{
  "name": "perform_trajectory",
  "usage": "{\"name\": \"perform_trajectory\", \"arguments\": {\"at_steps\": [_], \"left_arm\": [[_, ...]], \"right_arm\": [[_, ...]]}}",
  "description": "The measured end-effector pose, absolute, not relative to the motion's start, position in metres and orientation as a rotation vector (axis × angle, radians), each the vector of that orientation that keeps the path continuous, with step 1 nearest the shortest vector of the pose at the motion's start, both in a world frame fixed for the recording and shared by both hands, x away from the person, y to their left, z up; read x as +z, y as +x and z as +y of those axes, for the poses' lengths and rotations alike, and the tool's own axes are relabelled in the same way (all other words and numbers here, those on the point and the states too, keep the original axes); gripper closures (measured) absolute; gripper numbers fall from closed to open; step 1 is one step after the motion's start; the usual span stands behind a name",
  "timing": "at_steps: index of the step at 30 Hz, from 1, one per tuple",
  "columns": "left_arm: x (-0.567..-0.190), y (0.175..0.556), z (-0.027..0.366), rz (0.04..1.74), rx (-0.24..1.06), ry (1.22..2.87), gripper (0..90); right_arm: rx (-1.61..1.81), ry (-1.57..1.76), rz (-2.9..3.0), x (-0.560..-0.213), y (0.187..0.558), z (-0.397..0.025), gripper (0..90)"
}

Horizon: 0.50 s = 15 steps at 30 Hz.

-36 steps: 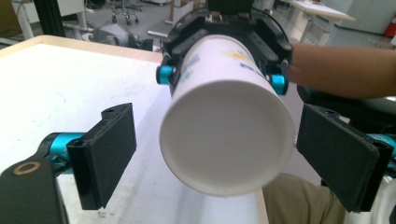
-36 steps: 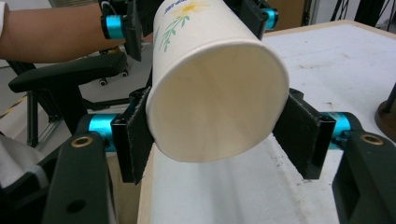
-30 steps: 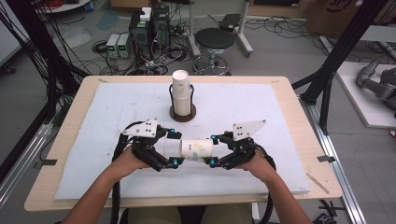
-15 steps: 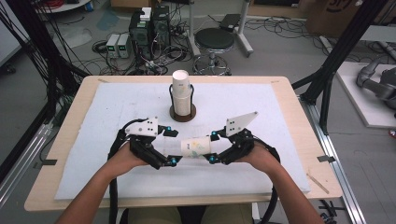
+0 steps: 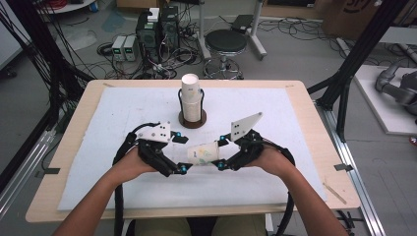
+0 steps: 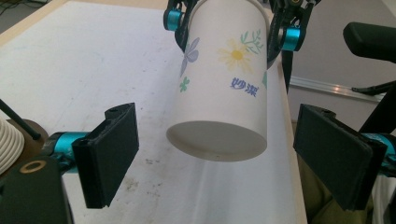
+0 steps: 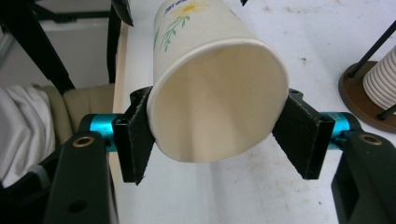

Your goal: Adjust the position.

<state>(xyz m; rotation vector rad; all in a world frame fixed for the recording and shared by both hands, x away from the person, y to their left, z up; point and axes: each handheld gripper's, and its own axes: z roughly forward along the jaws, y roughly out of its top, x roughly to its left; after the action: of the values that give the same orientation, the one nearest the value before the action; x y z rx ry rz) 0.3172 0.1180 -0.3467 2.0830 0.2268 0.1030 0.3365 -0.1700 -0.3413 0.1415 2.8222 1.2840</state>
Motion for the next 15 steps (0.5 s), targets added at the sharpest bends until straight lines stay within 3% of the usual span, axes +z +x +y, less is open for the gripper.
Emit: {"name": "perform_trajectory", "arguments": {"at_steps": [15], "left_arm": [[-0.345, 0.321, 0.102, 0.199, 0.103, 2.197, 16.5]], "right_arm": [[0.996, 0.047, 2.887, -0.328, 0.337, -0.146, 34.6]]}}
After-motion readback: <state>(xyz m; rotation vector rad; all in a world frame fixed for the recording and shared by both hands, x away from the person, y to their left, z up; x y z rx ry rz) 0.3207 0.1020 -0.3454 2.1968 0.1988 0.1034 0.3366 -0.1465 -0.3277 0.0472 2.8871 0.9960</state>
